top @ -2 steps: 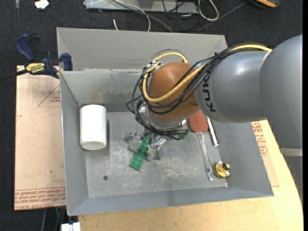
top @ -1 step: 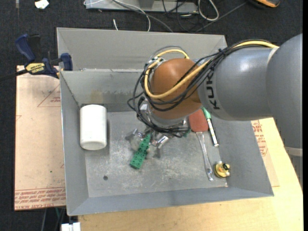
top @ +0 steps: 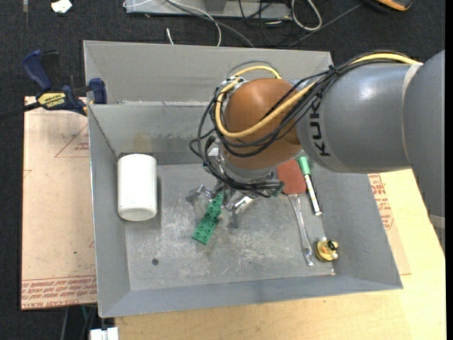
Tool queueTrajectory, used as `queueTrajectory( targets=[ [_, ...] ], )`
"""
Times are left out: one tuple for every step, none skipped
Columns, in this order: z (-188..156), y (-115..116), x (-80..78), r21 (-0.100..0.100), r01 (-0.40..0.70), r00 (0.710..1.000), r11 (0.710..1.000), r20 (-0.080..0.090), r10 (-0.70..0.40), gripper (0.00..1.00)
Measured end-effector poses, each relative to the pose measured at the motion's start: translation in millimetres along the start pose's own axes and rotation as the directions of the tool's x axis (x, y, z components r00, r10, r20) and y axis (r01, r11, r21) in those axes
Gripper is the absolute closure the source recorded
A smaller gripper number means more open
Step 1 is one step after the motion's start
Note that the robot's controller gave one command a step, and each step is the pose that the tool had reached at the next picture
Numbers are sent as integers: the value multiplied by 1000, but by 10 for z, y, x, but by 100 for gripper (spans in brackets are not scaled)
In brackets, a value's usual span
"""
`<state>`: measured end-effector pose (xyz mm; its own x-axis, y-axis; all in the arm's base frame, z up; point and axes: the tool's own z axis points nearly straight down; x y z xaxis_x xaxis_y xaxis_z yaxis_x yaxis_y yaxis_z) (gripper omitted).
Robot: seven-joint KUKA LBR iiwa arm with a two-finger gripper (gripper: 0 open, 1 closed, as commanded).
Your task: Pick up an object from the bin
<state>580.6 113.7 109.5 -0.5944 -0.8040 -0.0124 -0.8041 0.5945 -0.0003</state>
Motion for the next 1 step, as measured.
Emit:
queueTrajectory(
  targets=[
    [-272,4,-8,-1,-2,1000,1000,1,2,100]
  ],
)
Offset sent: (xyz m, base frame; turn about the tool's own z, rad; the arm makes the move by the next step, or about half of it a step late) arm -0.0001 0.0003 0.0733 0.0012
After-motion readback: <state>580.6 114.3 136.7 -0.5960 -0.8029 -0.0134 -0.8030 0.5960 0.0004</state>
